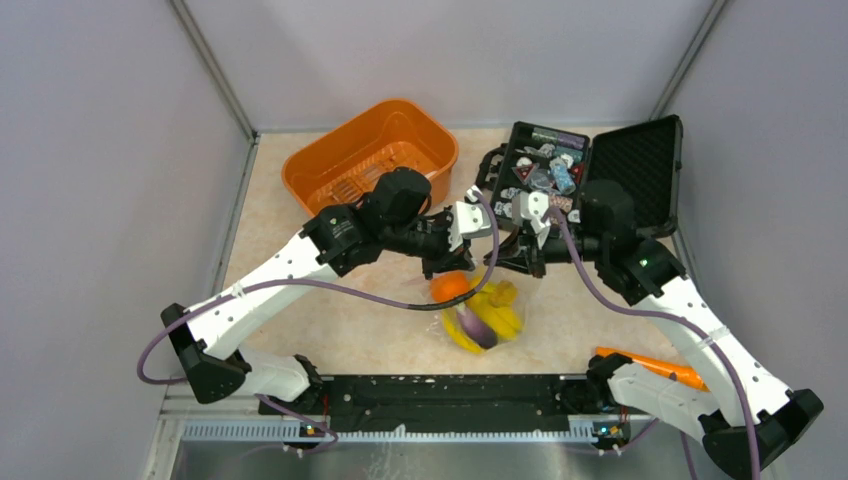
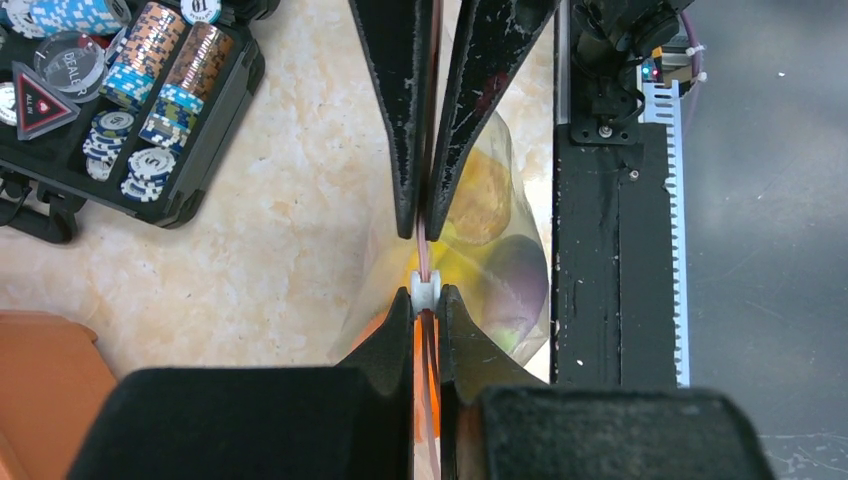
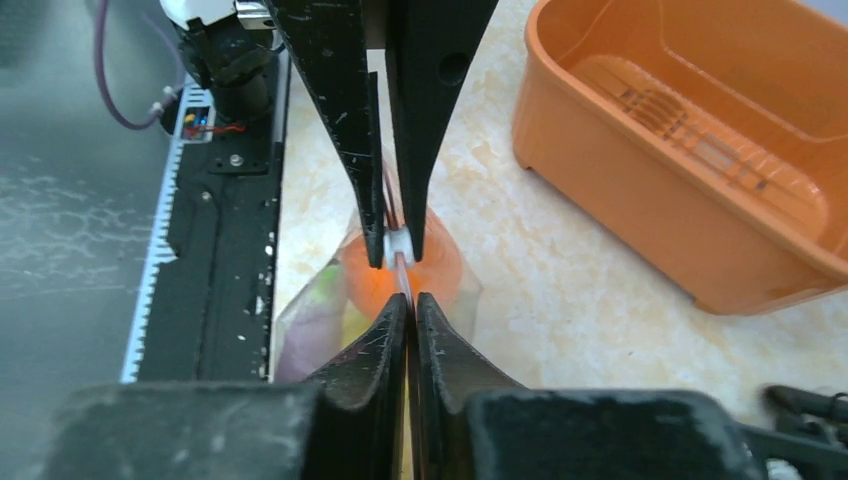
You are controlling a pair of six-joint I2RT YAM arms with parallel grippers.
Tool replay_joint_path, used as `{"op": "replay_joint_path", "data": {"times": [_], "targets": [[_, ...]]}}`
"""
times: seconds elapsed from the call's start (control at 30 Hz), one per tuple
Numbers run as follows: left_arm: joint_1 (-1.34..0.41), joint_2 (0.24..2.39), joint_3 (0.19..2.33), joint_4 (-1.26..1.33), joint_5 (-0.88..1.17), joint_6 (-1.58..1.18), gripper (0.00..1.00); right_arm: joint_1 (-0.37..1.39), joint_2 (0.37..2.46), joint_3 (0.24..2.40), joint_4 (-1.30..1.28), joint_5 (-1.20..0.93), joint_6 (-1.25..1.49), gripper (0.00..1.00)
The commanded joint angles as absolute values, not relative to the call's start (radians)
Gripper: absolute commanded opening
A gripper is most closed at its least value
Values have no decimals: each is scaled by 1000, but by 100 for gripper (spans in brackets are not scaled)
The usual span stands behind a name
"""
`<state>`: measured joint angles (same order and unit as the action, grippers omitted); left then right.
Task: Place the food in the zip-top bag and seal the zipper
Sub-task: Zip the zipper food storage bag at the center of the board.
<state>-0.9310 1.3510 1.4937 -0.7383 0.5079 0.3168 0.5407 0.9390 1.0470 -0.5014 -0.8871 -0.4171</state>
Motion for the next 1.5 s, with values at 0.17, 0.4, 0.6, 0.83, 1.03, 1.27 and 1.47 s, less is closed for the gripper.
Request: {"op": "replay_joint_path", "data": {"times": [0.17,0.4,0.6,0.83,1.03,1.27,1.47], "targets": [[-934,1246,1370,-618,480,300,0,551,863,983,-402,-787,-392,0],[-924,1096,1203,-606,384,266,0,551,814,948,-380,-714,-373,0],[-910,950,1095,-611,307,249,0,551,824,947,-371,-725,-361,0],[-907,994,1198,-601,389,278,0,551,877,984,-287,-889,-264,43],[-907,1125,1338,-658,475,312,0,571,935,1077,-387,-911,-346,59],[-907,1187,1398,-638,504,317,0,650,1010,1120,-451,-843,-397,60],[-907,1194,1402,-634,498,319,0,670,1001,1080,-392,-844,-379,52]]}}
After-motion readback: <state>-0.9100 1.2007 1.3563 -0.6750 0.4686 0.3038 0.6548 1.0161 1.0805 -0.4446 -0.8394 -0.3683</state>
